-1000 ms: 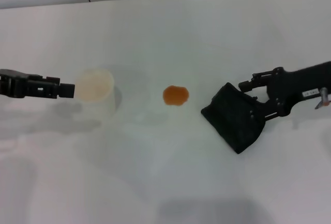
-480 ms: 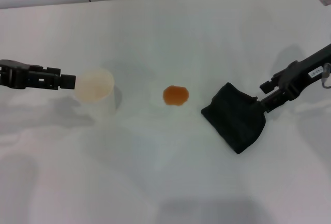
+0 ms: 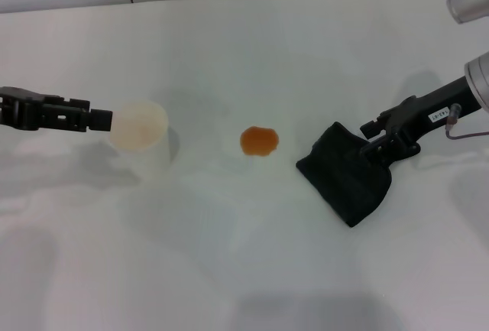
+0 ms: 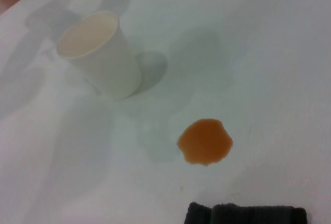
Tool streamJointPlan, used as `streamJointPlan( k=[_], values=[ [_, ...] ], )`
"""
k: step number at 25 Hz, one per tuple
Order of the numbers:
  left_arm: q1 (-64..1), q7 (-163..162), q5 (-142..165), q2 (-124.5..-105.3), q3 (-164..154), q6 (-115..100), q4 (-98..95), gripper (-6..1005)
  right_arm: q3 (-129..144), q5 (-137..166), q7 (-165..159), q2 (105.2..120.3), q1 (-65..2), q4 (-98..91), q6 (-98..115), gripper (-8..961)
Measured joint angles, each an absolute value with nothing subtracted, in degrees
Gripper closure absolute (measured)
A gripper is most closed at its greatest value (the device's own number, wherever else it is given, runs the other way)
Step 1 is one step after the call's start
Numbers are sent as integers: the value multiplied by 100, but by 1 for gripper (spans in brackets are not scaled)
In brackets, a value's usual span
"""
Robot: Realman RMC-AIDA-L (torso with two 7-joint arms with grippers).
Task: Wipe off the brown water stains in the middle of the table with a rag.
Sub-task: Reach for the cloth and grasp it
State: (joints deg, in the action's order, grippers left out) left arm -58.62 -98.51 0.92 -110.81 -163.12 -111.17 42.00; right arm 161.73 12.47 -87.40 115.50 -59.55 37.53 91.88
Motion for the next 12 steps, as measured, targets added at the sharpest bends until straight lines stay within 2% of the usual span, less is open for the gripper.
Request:
streamJointPlan(
  k=[12],
  values=[
    [-5872,-9849,97,-11079,-16312,-11109,4201,137,16172,1245,-8774,11556,-5872,3712,9267,114]
  ],
)
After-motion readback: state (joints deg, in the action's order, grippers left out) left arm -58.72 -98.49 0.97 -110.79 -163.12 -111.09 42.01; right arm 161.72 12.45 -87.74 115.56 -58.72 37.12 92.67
